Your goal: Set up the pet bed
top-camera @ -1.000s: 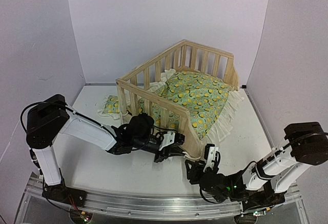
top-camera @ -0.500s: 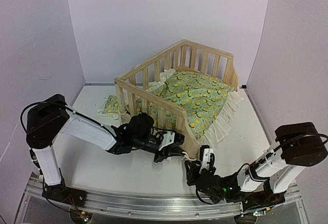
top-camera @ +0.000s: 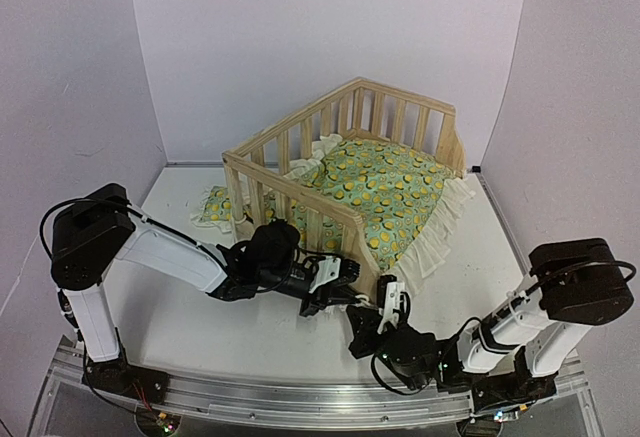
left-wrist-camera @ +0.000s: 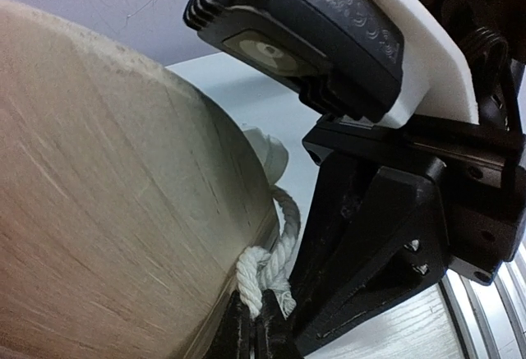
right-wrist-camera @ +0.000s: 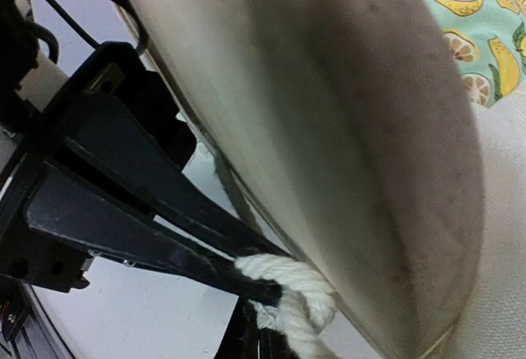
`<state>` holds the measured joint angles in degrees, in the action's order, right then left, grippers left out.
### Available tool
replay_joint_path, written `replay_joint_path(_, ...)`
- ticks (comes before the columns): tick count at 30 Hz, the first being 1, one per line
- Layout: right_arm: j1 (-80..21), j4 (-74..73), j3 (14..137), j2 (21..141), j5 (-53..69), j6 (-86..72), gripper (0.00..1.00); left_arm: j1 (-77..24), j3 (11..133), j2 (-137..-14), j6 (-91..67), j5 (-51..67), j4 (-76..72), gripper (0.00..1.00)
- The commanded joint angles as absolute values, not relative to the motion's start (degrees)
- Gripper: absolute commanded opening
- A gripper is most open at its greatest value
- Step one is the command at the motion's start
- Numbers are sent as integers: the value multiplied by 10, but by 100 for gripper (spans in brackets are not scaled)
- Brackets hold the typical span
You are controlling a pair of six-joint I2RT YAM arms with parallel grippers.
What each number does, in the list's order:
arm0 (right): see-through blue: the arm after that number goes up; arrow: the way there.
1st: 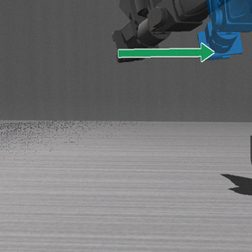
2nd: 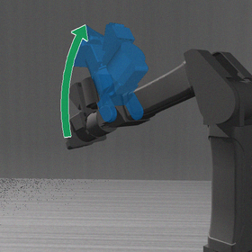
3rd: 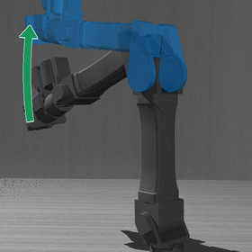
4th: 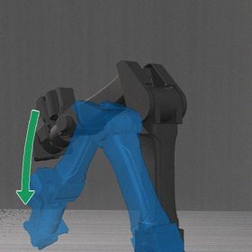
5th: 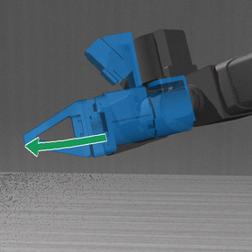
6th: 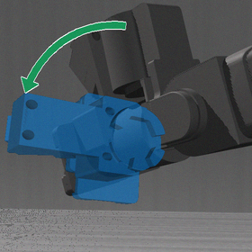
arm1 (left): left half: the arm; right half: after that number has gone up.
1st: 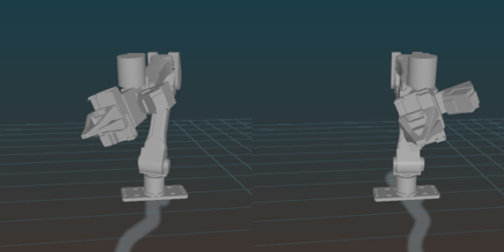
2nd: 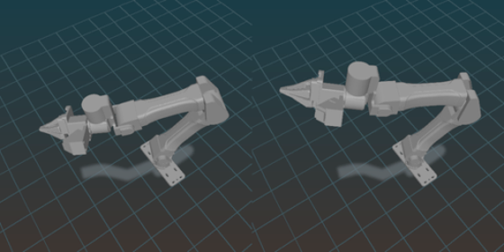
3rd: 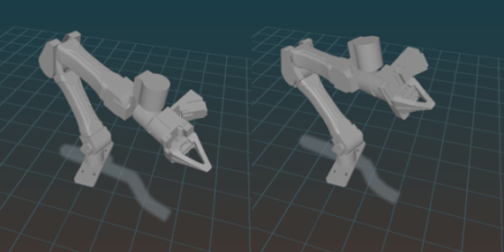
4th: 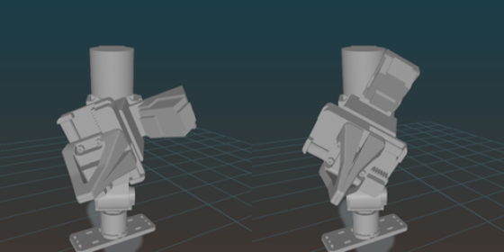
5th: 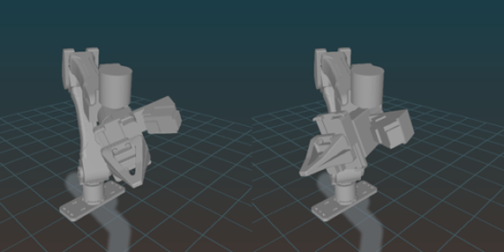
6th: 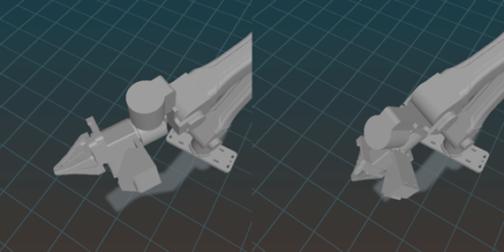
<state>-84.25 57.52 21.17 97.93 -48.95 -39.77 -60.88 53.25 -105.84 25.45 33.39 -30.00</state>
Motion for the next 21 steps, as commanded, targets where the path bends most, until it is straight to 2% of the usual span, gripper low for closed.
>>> replay_joint_path(1,-841,642,203,961,-448,-368,0,-604,541,-1029,240,331,-301,2)
replay_joint_path(2,-841,642,199,958,-442,-370,0,-603,536,-1021,237,328,-300,7)
replay_joint_path(6,-841,616,179,939,-439,-401,0,-600,505,-982,222,301,-298,37)
replay_joint_path(9,-840,589,170,917,-433,-408,0,-599,470,-947,209,272,-298,47)
replay_joint_path(10,-841,570,172,911,-429,-411,0,-599,457,-937,202,262,-298,59)
replay_joint_path(11,-841,558,173,905,-426,-412,0,-598,444,-927,194,249,-298,67)
replay_joint_path(12,-841,554,172,901,-423,-411,0,-598,431,-921,186,240,-298,71)
replay_joint_path(15,-841,551,170,895,-419,-402,0,-598,412,-934,150,208,-308,92)
replay_joint_path(21,-841,545,172,892,-416,-404,0,-600,376,-994,66,145,-457,90)
